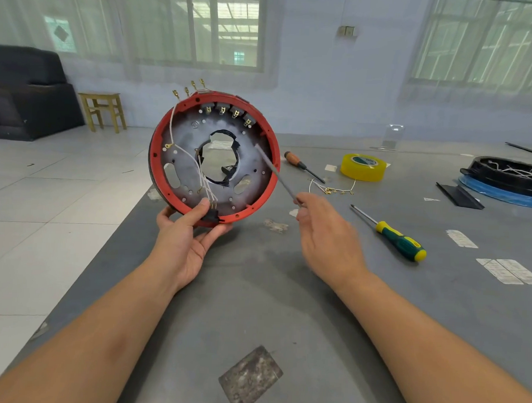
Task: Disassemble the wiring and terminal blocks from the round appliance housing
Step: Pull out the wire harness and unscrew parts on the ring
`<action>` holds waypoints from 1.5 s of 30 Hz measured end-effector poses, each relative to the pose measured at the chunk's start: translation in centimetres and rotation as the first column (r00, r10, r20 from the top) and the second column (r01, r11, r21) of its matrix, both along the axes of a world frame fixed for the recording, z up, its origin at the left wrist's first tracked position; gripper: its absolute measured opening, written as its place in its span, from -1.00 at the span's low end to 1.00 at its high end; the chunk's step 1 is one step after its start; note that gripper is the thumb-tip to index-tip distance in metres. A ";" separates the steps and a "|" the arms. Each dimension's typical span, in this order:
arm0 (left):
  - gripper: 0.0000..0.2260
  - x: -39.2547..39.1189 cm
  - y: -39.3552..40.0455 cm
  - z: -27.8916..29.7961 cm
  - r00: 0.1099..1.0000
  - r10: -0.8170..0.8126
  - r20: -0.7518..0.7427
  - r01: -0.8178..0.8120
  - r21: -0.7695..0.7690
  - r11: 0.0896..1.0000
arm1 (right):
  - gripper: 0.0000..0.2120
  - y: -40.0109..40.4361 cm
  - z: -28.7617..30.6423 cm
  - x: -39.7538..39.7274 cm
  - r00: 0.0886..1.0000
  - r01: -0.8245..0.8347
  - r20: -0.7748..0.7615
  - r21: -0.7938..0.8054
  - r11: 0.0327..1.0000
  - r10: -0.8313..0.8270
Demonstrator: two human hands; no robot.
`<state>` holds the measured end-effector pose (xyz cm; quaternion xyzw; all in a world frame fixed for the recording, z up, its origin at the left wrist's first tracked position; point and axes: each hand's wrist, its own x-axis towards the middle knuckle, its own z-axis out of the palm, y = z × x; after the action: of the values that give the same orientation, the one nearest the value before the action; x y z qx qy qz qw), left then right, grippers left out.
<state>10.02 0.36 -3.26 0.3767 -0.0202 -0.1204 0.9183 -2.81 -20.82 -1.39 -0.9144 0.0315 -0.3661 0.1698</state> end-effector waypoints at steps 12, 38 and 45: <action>-0.42 0.2 0.6 0.5 0.998 -0.066 -0.020 0.068 0.130 0.989 | -0.80 0.3 -1.8 1.3 0.986 0.048 -0.140 -0.253 0.966 -0.085; -0.70 0.2 1.0 1.0 0.997 -0.056 -0.055 0.072 0.372 0.926 | -0.59 -3.5 -0.1 0.7 0.974 -0.054 -0.210 -0.577 0.815 -0.084; -0.75 0.7 0.5 0.7 1.000 -0.009 -0.029 0.021 0.444 0.896 | -0.59 -3.5 -0.2 0.7 0.974 -0.080 -0.221 -0.560 0.825 -0.055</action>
<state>10.67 0.90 -2.58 0.5745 0.0168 -0.1339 0.8073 -2.15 -24.29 -1.60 -0.9595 -0.0649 -0.2507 -0.1107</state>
